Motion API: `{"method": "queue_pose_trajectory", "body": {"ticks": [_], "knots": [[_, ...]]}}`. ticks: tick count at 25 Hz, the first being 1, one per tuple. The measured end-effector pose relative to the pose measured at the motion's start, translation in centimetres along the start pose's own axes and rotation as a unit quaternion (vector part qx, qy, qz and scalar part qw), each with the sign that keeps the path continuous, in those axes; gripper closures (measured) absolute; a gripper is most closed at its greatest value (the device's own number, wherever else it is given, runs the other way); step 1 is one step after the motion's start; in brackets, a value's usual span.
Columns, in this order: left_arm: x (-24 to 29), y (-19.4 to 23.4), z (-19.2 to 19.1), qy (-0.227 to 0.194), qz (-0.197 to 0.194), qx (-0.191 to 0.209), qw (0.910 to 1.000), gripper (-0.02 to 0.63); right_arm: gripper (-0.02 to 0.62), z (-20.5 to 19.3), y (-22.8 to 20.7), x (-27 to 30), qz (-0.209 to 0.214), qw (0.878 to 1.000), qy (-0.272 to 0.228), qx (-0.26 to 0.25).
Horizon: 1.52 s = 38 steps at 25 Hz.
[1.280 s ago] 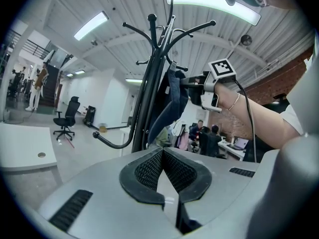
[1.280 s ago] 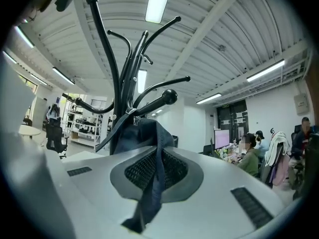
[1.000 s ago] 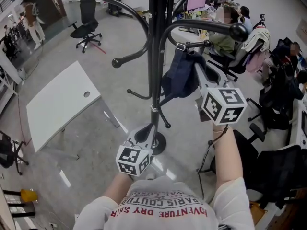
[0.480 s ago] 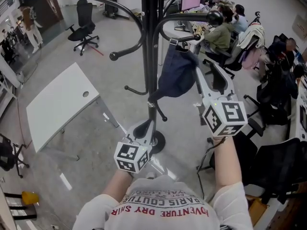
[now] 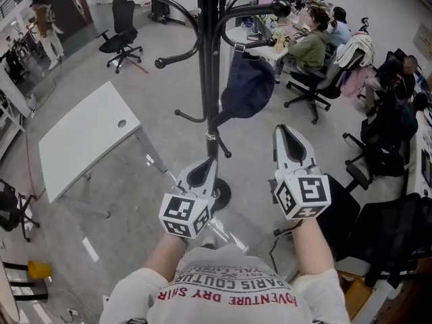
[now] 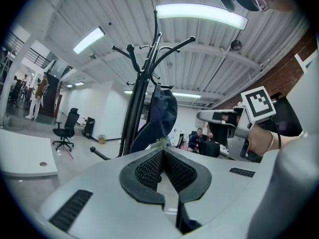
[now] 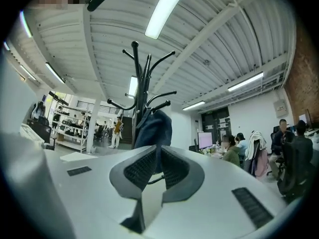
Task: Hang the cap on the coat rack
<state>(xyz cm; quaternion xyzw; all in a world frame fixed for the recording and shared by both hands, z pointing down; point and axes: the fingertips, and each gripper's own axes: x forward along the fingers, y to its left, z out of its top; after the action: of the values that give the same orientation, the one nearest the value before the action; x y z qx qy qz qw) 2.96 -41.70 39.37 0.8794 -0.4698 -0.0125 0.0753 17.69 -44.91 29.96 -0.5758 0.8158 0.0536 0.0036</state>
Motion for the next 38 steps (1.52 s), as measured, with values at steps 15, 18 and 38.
{"method": "queue_pose_trajectory", "body": {"ticks": [15, 18, 38], "knots": [[-1.8, -3.1, -1.5, 0.010, 0.017, 0.027, 0.9995, 0.600, 0.580, -9.8, 4.8, -5.9, 0.023, 0.996, 0.067, 0.054], [-1.9, -3.0, -1.4, 0.010, 0.019, 0.027, 0.9994, 0.600, 0.580, -9.5, 5.2, -5.9, 0.027, 0.997, 0.061, 0.049], [-1.8, -1.2, -1.7, 0.012, 0.025, 0.019, 0.9994, 0.600, 0.580, -10.3, 5.8, -4.4, 0.031, 0.994, 0.087, 0.057]]}}
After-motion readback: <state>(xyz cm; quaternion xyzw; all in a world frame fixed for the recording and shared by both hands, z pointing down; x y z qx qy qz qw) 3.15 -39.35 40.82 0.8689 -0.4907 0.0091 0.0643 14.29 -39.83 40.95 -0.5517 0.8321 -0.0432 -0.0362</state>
